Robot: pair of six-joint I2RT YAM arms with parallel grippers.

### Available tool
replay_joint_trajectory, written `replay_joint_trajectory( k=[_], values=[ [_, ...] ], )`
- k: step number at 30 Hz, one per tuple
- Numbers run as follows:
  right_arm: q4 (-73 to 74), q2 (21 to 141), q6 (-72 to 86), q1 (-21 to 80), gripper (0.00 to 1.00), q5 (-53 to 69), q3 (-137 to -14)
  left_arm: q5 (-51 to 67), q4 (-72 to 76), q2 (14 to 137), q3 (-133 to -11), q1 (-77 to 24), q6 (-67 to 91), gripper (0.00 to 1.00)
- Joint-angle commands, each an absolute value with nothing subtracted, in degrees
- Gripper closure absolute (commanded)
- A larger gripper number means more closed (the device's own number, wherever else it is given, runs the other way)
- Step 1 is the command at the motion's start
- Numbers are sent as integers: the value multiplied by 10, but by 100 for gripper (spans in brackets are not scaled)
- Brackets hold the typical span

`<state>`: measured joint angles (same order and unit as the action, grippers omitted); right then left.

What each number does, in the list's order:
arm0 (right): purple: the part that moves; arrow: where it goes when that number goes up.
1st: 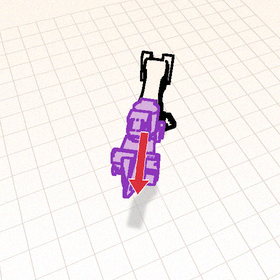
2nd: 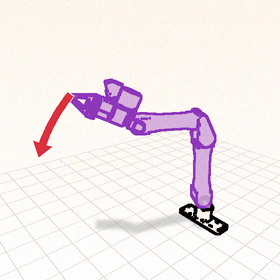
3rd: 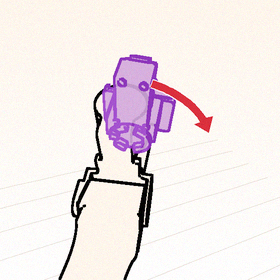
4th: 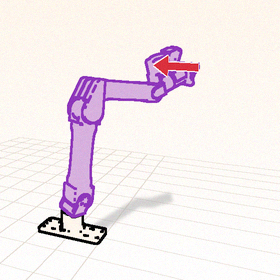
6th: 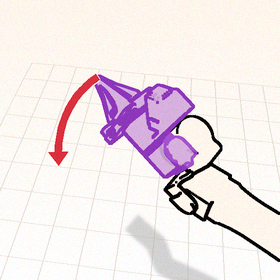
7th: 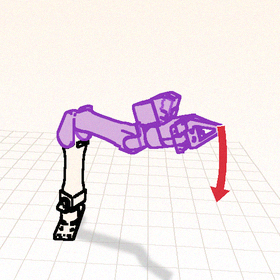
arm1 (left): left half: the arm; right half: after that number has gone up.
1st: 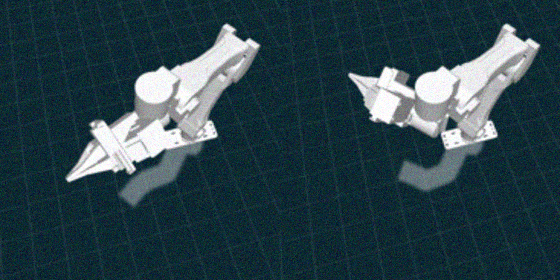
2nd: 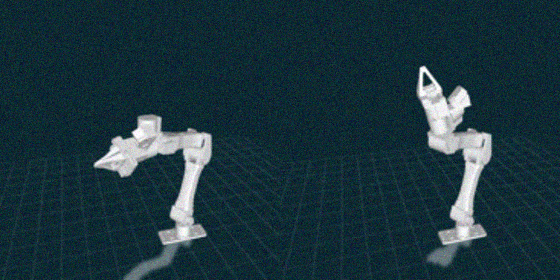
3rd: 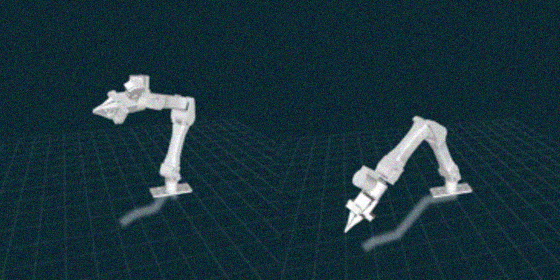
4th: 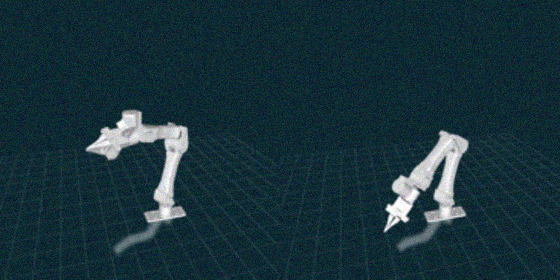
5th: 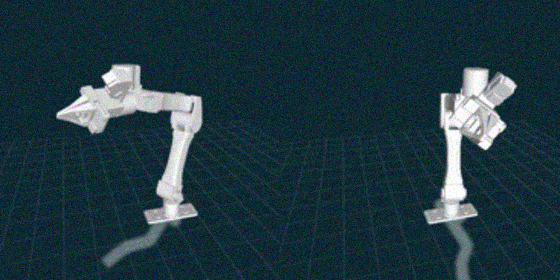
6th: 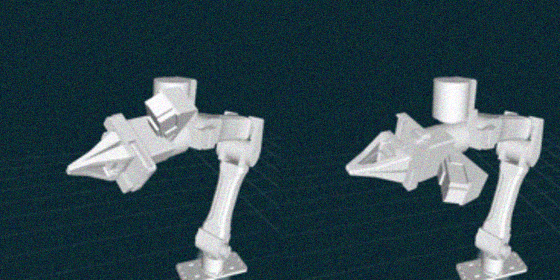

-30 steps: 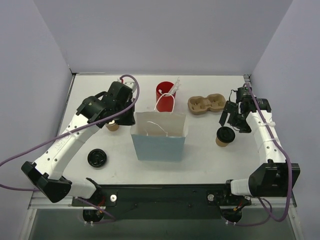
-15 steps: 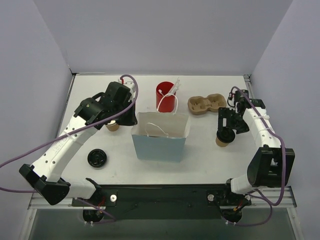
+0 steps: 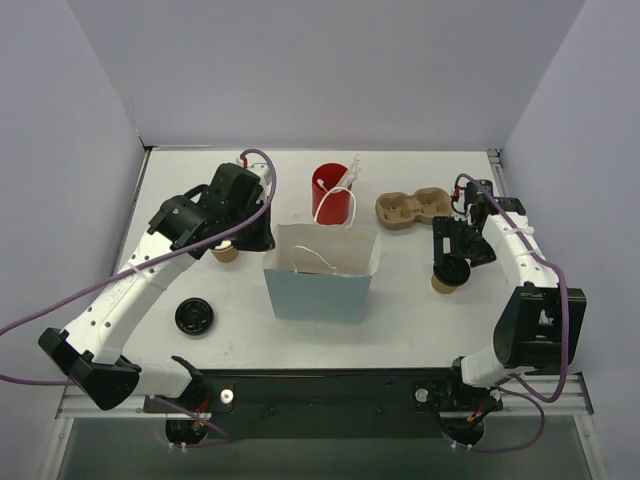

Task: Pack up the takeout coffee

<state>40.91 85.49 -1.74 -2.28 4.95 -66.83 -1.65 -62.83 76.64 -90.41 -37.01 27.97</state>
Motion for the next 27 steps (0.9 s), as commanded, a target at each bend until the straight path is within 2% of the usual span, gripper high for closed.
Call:
replay_joint_trajectory(
  k=[1, 7, 16, 23, 27],
  values=[
    [421, 861, -25, -16, 15, 25, -664, -13, -607, 764, -908, -368, 281, 100],
    [420, 867, -23, -10, 16, 13, -659, -12, -605, 766, -910, -368, 282, 100],
    [418, 870, -18, -7, 26, 2, -647, -16, -606, 765, -907, -368, 282, 100],
    [419, 868, -1, -7, 43, -16, -646, -23, -608, 761, -907, -368, 280, 100],
    [430, 862, 26, -5, 46, -10, -651, -32, -613, 762, -914, -368, 279, 100]
  ],
)
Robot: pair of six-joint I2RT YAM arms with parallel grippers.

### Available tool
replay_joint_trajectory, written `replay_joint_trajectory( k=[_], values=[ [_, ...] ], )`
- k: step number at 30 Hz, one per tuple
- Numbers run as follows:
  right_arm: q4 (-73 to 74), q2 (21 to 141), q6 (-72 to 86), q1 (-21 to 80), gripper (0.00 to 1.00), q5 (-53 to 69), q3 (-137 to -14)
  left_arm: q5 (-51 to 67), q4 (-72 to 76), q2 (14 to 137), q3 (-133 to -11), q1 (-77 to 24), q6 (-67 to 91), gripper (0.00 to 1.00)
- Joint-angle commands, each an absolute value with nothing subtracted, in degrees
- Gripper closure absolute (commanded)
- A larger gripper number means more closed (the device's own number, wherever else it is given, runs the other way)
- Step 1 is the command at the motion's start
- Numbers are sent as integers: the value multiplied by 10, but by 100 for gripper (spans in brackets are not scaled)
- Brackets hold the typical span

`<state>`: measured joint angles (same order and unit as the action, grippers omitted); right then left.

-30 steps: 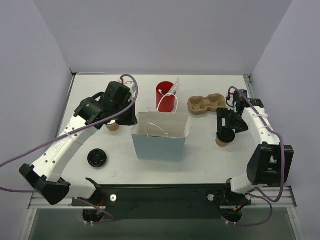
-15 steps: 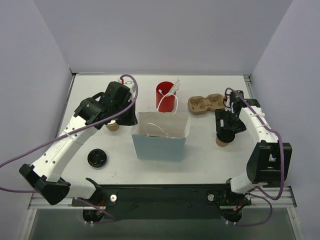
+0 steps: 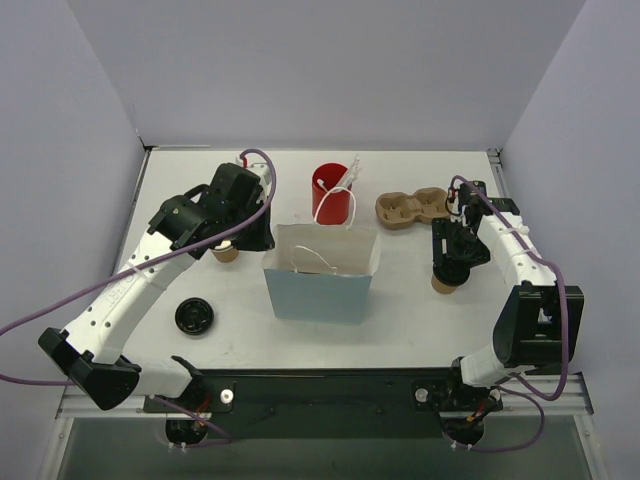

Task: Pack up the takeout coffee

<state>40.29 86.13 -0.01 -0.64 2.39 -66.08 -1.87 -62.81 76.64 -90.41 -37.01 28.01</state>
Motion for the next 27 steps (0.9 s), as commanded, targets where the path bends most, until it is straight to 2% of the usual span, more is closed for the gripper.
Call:
replay_joint_trajectory(
  k=[1, 4, 8, 11, 12, 16, 21, 25, 27],
  values=[
    [437, 860, 33, -5, 48, -10, -652, -34, -613, 761, -915, -367, 278, 100],
    [456, 855, 47, -4, 49, 12, -663, -38, -611, 761, -921, -368, 277, 100],
    [471, 847, 70, 22, 50, 11, -675, -40, -609, 760, -921, -368, 273, 94],
    [493, 849, 99, 46, 50, 2, -700, -45, -609, 757, -918, -368, 271, 81],
    [501, 849, 105, 51, 51, -15, -707, -48, -609, 756, -917, -367, 270, 74],
    [558, 832, 129, 74, 53, -39, -781, -74, -616, 755, -917, -367, 271, 66],
    [646, 802, 137, 97, 54, -44, -902, -79, -621, 760, -923, -368, 268, 66],
    [694, 781, 145, 121, 56, -27, -1024, -78, -620, 761, -918, -368, 260, 69],
    [694, 766, 142, 134, 57, -4, -1087, -77, -612, 762, -916, -368, 249, 82]
  ],
)
